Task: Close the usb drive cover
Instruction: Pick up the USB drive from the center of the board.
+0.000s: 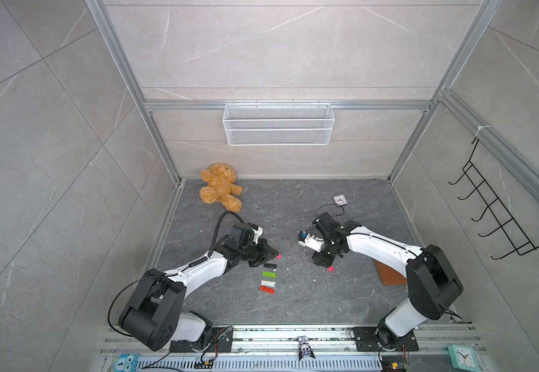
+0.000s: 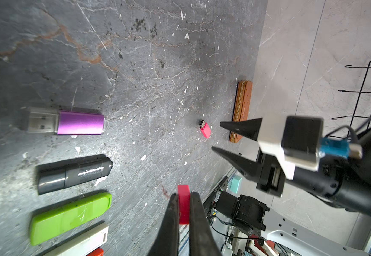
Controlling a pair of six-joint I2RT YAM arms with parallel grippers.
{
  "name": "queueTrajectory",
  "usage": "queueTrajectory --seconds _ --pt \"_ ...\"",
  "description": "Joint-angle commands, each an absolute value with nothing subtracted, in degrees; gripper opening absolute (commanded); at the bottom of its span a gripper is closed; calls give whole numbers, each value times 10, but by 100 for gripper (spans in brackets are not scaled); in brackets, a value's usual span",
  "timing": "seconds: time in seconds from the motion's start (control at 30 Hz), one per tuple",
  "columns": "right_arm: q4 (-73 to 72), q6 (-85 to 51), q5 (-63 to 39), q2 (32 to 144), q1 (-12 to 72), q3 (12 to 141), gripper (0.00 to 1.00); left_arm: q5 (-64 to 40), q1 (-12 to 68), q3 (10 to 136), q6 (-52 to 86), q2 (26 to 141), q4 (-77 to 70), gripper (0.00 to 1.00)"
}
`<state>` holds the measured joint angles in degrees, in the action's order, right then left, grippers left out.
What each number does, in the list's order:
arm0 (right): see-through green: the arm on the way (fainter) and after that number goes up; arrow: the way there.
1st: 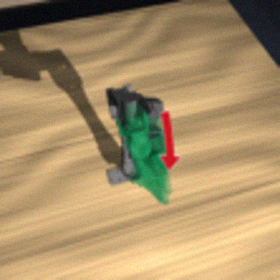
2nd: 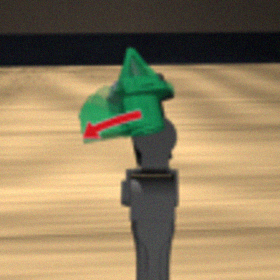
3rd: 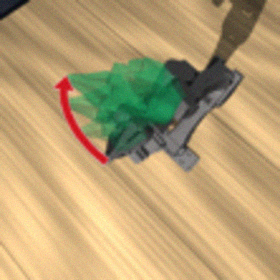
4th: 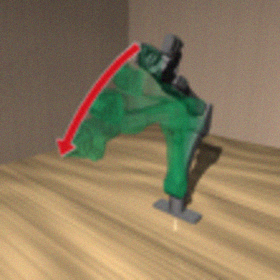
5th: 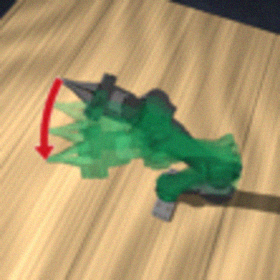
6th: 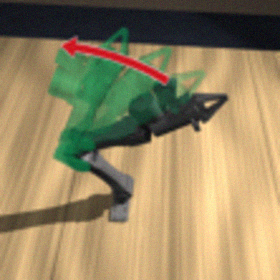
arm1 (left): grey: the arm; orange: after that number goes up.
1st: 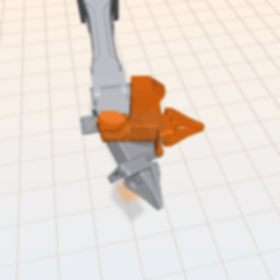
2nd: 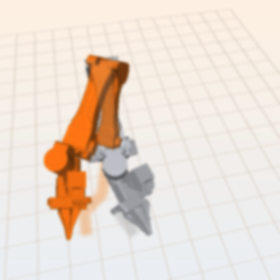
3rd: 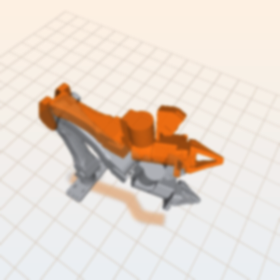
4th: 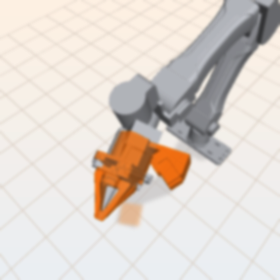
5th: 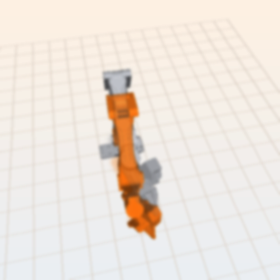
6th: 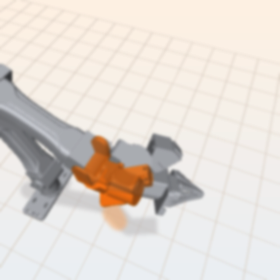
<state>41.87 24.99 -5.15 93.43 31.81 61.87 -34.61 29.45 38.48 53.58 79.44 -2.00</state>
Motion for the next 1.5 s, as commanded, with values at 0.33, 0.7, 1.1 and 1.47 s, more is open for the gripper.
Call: queueTrajectory --seconds 0.33,0.7,1.1,1.47 --pt "449 241 -21 948 289 583 46 -343 290 390 525 778 -11 0" --pt "408 231 -8 991 289 561 41 -342 289 389 522 776 -6 0" --pt "399 235 -40 947 302 567 17 -340 288 394 520 773 0 0" --pt "303 183 -147 904 416 610 16 -346 288 400 523 774 0 0"
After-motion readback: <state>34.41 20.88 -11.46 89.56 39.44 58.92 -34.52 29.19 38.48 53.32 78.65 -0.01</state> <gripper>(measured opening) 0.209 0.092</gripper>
